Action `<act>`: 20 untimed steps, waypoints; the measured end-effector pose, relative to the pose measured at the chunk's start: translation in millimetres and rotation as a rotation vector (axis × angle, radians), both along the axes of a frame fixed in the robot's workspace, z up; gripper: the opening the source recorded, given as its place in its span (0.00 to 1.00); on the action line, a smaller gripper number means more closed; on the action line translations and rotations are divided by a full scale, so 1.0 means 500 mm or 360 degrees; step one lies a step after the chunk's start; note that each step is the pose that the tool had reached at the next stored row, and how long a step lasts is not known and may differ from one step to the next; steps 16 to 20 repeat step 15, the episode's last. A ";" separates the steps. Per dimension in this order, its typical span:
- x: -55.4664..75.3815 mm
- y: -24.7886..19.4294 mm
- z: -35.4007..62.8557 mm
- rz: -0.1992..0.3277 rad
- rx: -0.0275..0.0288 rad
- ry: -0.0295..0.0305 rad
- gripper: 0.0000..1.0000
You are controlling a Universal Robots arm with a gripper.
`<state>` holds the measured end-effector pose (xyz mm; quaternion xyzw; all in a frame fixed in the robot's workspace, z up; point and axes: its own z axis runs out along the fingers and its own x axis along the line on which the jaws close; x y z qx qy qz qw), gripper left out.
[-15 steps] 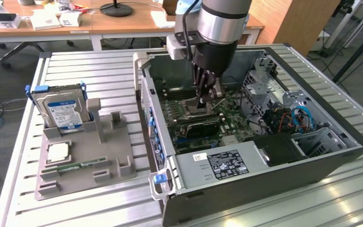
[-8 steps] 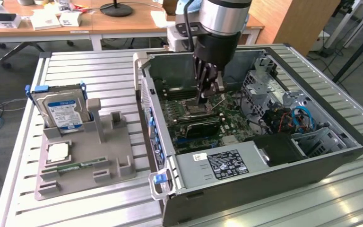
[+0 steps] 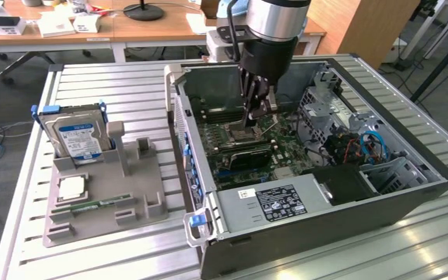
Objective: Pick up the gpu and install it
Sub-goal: 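Press down on the gpu until it lock into place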
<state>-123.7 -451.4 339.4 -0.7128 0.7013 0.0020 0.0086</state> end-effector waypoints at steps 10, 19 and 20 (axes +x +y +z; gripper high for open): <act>0.007 -0.0001 0.000 0.0000 -0.00002 0.00000 0.10; 0.007 0.0000 0.000 0.0000 -0.00001 0.00000 0.10; 0.007 0.0000 0.000 0.0000 -0.00001 0.00000 0.10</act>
